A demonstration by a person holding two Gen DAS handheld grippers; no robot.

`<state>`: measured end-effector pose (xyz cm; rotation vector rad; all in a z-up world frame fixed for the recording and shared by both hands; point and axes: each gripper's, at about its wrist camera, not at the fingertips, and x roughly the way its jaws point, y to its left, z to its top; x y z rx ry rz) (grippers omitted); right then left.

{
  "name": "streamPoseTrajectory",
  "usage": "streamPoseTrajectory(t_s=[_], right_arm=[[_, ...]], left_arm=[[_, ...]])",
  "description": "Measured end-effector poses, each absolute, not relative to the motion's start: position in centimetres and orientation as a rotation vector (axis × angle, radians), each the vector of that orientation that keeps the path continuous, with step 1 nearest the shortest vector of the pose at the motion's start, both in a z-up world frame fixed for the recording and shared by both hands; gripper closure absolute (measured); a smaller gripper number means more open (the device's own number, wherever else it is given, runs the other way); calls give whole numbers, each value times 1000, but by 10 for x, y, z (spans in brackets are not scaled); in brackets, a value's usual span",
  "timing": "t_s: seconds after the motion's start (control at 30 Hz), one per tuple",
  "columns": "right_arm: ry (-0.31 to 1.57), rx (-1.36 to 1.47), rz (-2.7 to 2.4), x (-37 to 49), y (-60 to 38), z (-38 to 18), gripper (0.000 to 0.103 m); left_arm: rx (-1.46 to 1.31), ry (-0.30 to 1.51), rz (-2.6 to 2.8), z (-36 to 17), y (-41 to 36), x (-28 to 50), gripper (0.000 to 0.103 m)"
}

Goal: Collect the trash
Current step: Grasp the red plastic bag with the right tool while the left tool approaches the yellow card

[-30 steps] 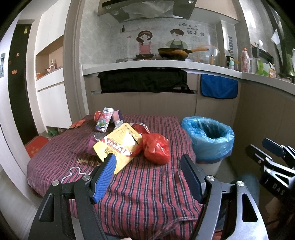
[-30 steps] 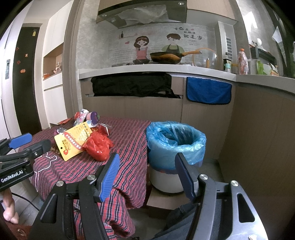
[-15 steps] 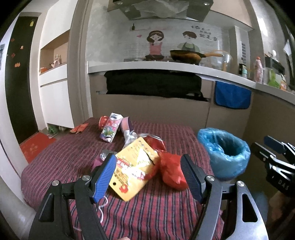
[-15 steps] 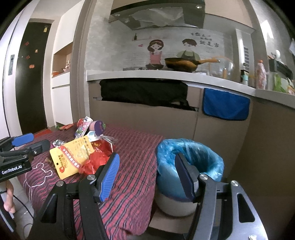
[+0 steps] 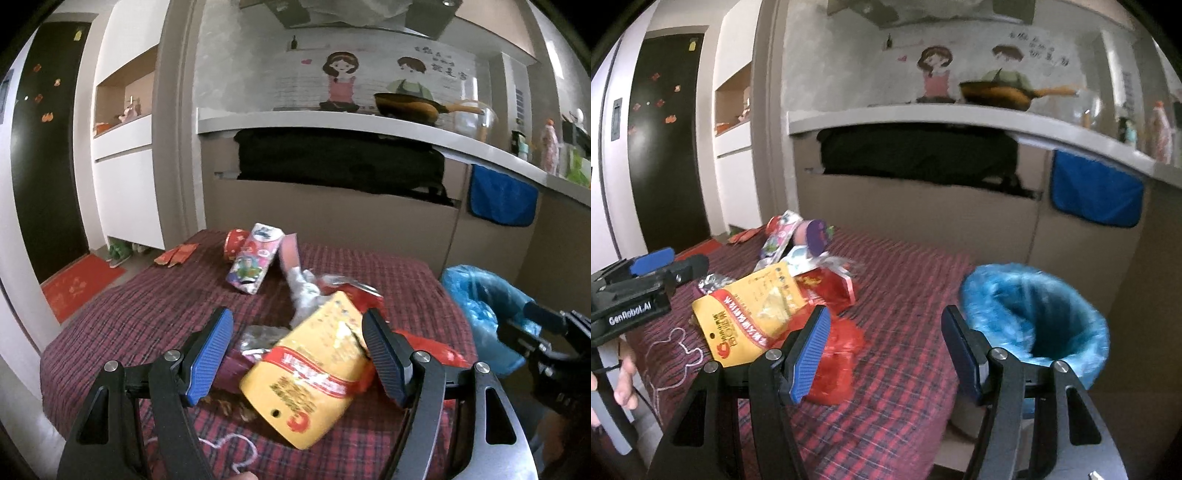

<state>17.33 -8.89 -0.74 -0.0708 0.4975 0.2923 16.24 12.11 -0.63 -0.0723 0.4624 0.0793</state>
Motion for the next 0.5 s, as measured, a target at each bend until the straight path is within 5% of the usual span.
streamPoseTrajectory(t_s=[0.5], right_arm=[[823,-79,509,243,-27,-71,44]], left_arm=[[-91,531,88,-37,166,178,30]])
